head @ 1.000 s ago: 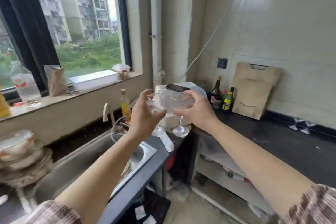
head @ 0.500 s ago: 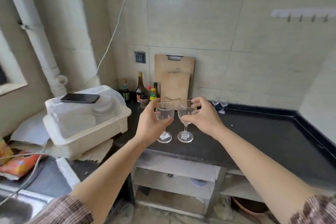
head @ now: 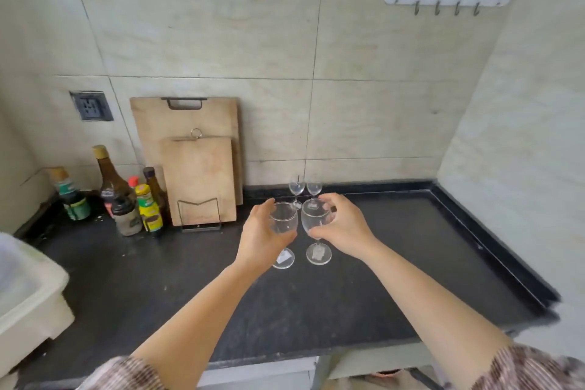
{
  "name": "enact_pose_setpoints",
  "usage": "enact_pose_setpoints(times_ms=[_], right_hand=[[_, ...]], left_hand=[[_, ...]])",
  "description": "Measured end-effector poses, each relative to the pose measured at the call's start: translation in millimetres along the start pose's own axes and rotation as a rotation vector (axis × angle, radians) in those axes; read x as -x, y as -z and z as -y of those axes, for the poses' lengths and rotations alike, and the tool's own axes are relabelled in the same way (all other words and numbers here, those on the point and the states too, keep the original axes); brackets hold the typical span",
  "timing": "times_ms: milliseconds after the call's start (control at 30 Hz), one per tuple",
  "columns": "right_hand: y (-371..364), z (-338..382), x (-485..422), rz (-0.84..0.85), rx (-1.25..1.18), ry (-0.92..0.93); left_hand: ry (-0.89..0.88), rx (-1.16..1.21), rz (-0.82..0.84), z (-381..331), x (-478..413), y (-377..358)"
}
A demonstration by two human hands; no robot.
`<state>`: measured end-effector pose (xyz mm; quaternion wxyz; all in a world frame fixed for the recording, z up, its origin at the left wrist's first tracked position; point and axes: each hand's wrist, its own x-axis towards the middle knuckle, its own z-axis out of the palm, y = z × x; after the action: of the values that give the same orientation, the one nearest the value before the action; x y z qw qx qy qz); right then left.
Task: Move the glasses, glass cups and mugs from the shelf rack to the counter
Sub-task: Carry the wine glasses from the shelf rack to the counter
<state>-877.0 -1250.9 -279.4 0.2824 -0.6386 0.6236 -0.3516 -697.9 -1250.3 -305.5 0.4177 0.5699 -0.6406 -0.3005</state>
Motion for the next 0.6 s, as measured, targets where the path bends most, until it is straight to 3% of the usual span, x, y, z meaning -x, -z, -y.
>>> enact_pose_setpoints(times_ms=[300,600], right_hand=[[39,-94,-120,0.003,0.051,-0.119],[62,-219,-261,0.122,0.088,-0.178]], left_hand=[[0.089,-0.018,0.13,6,-117,-115],[0.216,-0.171,0.232,36,-243,-241]])
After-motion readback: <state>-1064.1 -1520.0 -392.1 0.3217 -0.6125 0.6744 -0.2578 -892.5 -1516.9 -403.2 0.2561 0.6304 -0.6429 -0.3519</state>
